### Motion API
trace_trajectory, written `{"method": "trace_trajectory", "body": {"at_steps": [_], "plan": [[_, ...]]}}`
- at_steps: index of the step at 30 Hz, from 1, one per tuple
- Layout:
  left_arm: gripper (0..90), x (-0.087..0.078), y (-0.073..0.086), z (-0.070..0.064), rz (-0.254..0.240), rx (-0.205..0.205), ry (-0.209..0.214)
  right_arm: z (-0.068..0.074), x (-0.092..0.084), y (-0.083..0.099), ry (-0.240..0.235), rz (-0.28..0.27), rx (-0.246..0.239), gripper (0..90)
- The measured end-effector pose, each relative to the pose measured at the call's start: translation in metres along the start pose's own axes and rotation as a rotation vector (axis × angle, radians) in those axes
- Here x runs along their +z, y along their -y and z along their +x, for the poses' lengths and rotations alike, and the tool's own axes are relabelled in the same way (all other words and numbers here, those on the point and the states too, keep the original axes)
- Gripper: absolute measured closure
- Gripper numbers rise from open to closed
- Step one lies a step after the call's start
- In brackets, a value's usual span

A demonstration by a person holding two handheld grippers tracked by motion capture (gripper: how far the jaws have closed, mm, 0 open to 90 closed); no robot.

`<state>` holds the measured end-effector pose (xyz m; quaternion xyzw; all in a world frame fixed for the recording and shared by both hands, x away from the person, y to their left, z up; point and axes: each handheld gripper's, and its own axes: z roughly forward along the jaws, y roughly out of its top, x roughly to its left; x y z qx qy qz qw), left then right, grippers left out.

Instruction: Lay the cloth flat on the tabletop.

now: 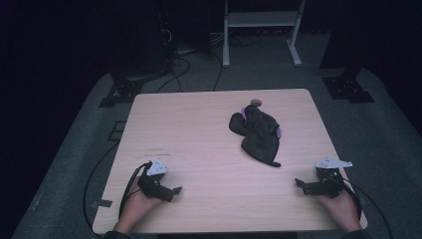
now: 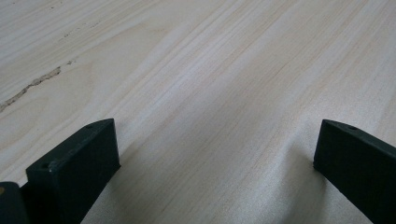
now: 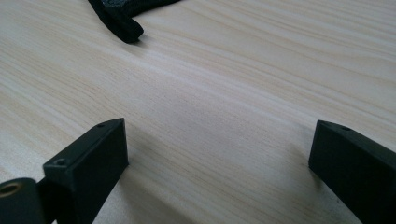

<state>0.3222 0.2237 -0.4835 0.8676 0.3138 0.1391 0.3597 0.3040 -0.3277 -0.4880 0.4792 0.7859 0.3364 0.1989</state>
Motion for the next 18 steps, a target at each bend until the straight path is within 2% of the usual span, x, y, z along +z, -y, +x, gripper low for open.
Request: {"method": "trace_trajectory", "body": {"at_steps": [9, 12, 16, 18], "plan": [[0.0, -0.001, 0.001, -0.002, -0.003, -0.013, -0.01, 0.0, 0.001, -0.002, -0.002, 0.007, -0.002, 3.6], [0.0, -0.003, 0.003, -0.003, -0.002, -0.013, -0.013, 0.001, 0.002, -0.009, -0.007, 0.051, -0.002, 4.7], [0.0, -0.004, 0.004, -0.003, -0.003, -0.016, -0.014, 0.001, 0.0, -0.013, -0.023, 0.05, 0.007, 6.2], [0.0, -0.004, 0.004, -0.003, -0.003, -0.016, -0.014, 0.002, 0.0, -0.021, -0.031, 0.038, -0.018, 6.1]]}}
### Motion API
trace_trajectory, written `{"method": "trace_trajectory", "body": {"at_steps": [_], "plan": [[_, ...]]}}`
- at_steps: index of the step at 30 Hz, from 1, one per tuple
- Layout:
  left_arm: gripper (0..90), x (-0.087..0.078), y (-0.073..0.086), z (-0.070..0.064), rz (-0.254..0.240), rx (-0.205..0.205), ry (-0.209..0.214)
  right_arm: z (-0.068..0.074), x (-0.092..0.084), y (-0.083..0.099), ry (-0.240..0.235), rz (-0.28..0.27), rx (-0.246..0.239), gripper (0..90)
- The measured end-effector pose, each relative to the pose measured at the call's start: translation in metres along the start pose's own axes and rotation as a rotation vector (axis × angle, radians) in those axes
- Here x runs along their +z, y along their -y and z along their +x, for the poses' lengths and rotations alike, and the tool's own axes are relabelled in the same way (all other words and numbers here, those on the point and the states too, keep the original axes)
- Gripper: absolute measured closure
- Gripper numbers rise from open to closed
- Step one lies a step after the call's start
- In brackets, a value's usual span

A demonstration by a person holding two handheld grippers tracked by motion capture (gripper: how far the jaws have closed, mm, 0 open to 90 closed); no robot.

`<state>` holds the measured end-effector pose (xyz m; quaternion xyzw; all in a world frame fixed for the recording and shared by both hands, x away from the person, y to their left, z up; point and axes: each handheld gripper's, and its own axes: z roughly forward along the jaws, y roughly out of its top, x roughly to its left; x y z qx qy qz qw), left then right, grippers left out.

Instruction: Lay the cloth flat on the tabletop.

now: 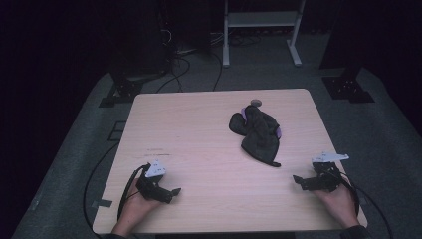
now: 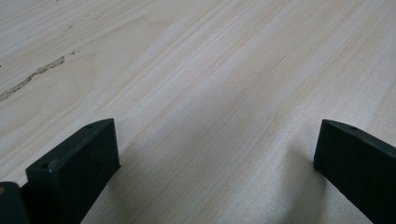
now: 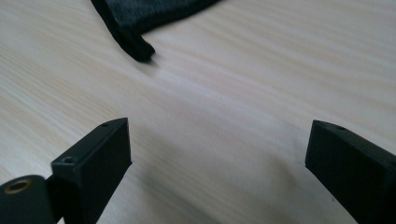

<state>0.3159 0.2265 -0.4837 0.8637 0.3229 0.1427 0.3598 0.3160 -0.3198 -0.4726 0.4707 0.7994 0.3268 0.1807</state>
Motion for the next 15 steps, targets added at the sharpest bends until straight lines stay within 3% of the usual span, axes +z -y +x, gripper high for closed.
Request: {"method": "trace_trajectory", "body": {"at_steps": [6, 15], "plan": [[0.0, 0.0, 0.0, 0.0, -0.001, -0.003, -0.002, 0.004, 0.003, -0.021, -0.026, -0.037, -0.042, 5.8], [0.0, 0.0, 0.0, 0.0, 0.002, -0.003, -0.001, 0.005, 0.006, -0.052, -0.039, -0.082, -0.062, 3.2]]}}
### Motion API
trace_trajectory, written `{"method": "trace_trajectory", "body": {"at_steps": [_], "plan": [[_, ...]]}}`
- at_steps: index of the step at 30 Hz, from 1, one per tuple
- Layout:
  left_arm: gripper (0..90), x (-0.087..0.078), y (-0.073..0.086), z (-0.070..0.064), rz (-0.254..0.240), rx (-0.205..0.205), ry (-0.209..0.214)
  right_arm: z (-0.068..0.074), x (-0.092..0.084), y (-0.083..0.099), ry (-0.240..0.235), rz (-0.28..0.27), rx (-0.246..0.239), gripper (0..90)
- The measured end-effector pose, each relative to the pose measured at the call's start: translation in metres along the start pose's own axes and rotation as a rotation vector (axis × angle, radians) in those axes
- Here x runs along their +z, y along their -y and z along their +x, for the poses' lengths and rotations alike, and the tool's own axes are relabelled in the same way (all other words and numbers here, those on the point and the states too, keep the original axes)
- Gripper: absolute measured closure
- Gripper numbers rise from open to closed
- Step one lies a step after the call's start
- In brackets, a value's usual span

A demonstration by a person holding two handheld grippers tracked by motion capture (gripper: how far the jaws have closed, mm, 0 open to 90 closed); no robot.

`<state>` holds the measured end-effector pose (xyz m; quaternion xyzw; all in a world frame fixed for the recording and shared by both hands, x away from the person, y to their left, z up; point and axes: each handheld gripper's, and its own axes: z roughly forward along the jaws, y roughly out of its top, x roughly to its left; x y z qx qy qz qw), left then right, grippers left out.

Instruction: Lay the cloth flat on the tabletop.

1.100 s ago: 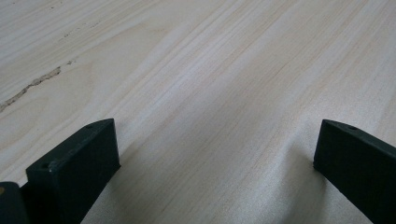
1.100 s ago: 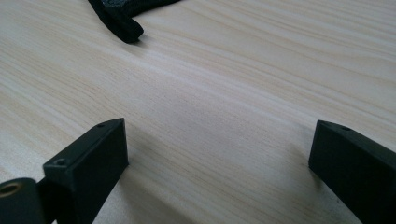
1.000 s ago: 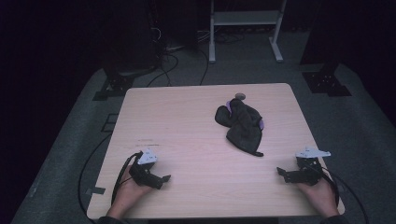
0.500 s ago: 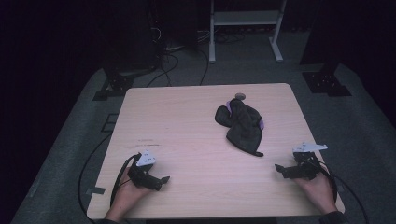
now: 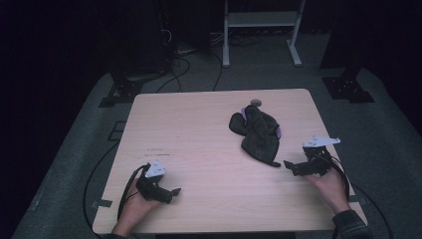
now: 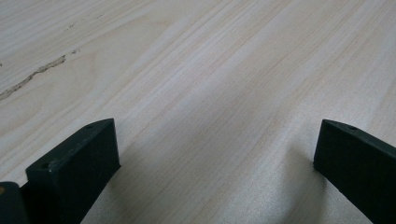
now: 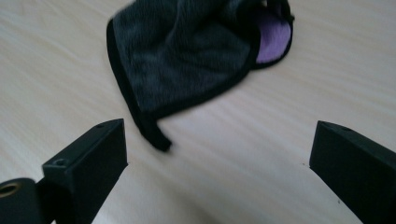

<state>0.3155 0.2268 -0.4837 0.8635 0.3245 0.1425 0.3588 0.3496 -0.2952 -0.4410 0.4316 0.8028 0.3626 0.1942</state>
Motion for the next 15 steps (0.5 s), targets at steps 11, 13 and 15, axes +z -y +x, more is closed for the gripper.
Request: {"method": "trace_trajectory", "body": {"at_steps": [11, 13, 15], "plan": [[0.0, 0.0, 0.0, 0.0, -0.001, 0.0, 0.0, 0.005, 0.018, -0.04, -0.03, -0.058, -0.029, 2.0], [0.0, 0.0, 0.0, 0.0, -0.003, 0.0, -0.001, 0.006, 0.024, -0.05, -0.047, -0.077, -0.021, 2.1], [0.0, 0.0, 0.0, 0.0, -0.003, 0.0, -0.001, 0.006, 0.029, -0.056, -0.05, -0.078, -0.028, 2.0]]}}
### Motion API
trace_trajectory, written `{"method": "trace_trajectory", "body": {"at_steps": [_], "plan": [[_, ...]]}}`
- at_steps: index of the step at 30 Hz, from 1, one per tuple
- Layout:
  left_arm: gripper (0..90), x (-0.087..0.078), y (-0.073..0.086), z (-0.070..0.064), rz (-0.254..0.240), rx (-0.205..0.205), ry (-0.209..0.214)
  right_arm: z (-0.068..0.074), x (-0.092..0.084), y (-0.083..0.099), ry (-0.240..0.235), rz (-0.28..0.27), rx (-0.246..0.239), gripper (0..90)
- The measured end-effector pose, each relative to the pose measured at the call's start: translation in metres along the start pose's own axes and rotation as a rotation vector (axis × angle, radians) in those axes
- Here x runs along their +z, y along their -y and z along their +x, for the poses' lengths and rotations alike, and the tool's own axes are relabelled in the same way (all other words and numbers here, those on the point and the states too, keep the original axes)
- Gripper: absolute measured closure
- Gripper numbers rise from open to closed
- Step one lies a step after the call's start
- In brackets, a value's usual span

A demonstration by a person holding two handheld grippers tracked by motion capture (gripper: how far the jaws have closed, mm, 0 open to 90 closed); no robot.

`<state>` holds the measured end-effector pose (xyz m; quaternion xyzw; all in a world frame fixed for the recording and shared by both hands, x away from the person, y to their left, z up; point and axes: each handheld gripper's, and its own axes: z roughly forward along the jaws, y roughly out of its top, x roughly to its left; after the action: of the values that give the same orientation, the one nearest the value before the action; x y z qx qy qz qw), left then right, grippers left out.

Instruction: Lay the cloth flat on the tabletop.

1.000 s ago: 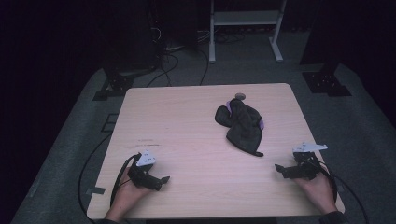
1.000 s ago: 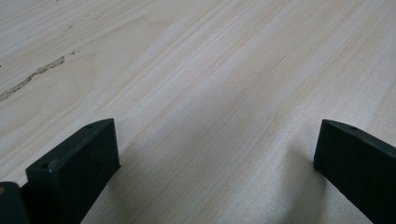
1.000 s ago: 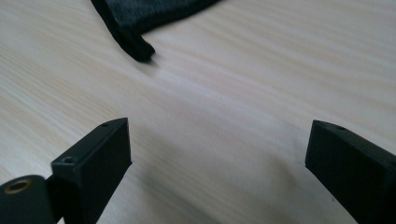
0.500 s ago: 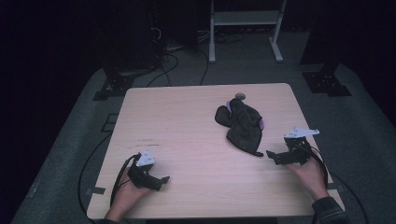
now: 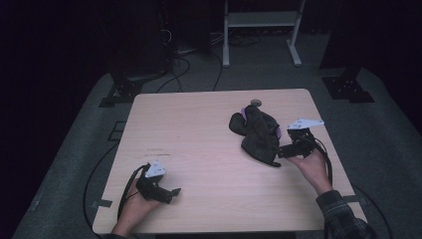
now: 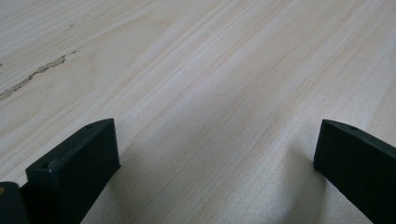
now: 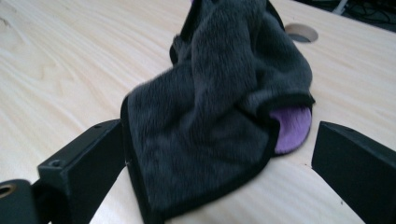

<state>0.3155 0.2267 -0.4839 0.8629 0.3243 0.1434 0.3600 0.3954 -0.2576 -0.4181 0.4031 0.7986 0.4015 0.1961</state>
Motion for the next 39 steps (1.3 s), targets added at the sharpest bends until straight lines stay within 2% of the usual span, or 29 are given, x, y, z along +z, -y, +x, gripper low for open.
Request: {"method": "trace_trajectory", "body": {"at_steps": [1, 2, 3, 4, 6, 11, 12, 14, 19, 20, 23, 24, 25, 26, 27, 28, 29, 30, 34, 39], "plan": [[0.0, 0.0, 0.0, 0.0, 0.0, 0.0, 0.0, 0.0, 0.0, 0.0, 0.0, 0.0, 0.0, 2.0], [0.0, 0.0, 0.0, 0.0, 0.001, 0.0, 0.0, 0.001, 0.005, -0.005, -0.009, -0.023, 0.004, 2.3], [0.0, 0.0, 0.0, 0.0, 0.001, 0.0, 0.0, 0.001, 0.005, -0.005, -0.009, -0.023, 0.004, 2.3], [0.0, 0.0, 0.0, 0.0, 0.0, 0.0, 0.0, 0.001, 0.012, -0.011, -0.015, -0.005, -0.003, 1.9], [0.0, 0.0, 0.0, 0.0, 0.0, 0.0, 0.0, 0.0, 0.018, -0.015, -0.014, -0.023, -0.005, 2.8], [0.0, 0.0, 0.0, 0.0, 0.0, 0.0, 0.0, -0.001, 0.032, -0.025, -0.018, -0.014, -0.009, 3.3], [0.0, 0.0, 0.0, 0.0, 0.0, 0.001, 0.001, -0.001, 0.037, -0.028, -0.024, -0.037, -0.009, 5.4], [0.0, 0.0, 0.0, 0.0, 0.0, 0.002, 0.001, -0.002, 0.046, -0.033, -0.017, -0.019, -0.014, 5.4], [0.0, 0.0, 0.0, 0.0, 0.0, 0.002, 0.002, -0.004, 0.06, -0.041, -0.014, -0.022, -0.005, 6.6], [0.0, 0.0, 0.0, 0.0, 0.0, 0.002, 0.002, -0.006, 0.067, -0.044, -0.021, -0.02, 0.004, 10.6], [0.0, 0.0, 0.0, 0.0, 0.0, 0.002, 0.002, -0.008, 0.074, -0.046, -0.018, -0.011, -0.002, 13.6], [0.0, 0.0, 0.0, 0.0, 0.0, 0.002, 0.002, -0.009, 0.08, -0.046, -0.014, 0.001, -0.002, 24.5], [0.0, 0.0, 0.0, 0.0, 0.0, 0.002, 0.002, -0.01, 0.081, -0.045, -0.014, -0.004, -0.003, 30.2], [0.0, 0.0, 0.0, 0.0, 0.0, 0.002, 0.002, -0.01, 0.081, -0.045, -0.014, -0.004, -0.003, 30.2], [0.0, 0.0, 0.0, 0.0, 0.0, 0.002, 0.002, -0.01, 0.081, -0.045, -0.021, -0.011, -0.002, 40.4], [0.0, 0.0, 0.0, 0.0, 0.0, 0.002, 0.002, -0.011, 0.079, -0.043, -0.032, -0.013, -0.005, 54.4], [0.0, 0.0, 0.0, 0.0, 0.0, 0.002, 0.002, -0.011, 0.079, -0.043, -0.032, -0.013, -0.005, 54.4], [0.0, 0.0, 0.0, 0.0, 0.0, 0.002, 0.003, -0.012, 0.074, -0.044, -0.043, -0.019, -0.004, 70.7], [0.0, 0.0, 0.0, 0.0, 0.0, 0.002, 0.002, -0.01, 0.064, -0.046, -0.057, -0.033, -0.016, 77.9], [0.0, 0.0, 0.0, 0.0, 0.0, 0.002, 0.003, -0.002, 0.052, -0.053, -0.064, -0.065, -0.045, 79.0]]}}
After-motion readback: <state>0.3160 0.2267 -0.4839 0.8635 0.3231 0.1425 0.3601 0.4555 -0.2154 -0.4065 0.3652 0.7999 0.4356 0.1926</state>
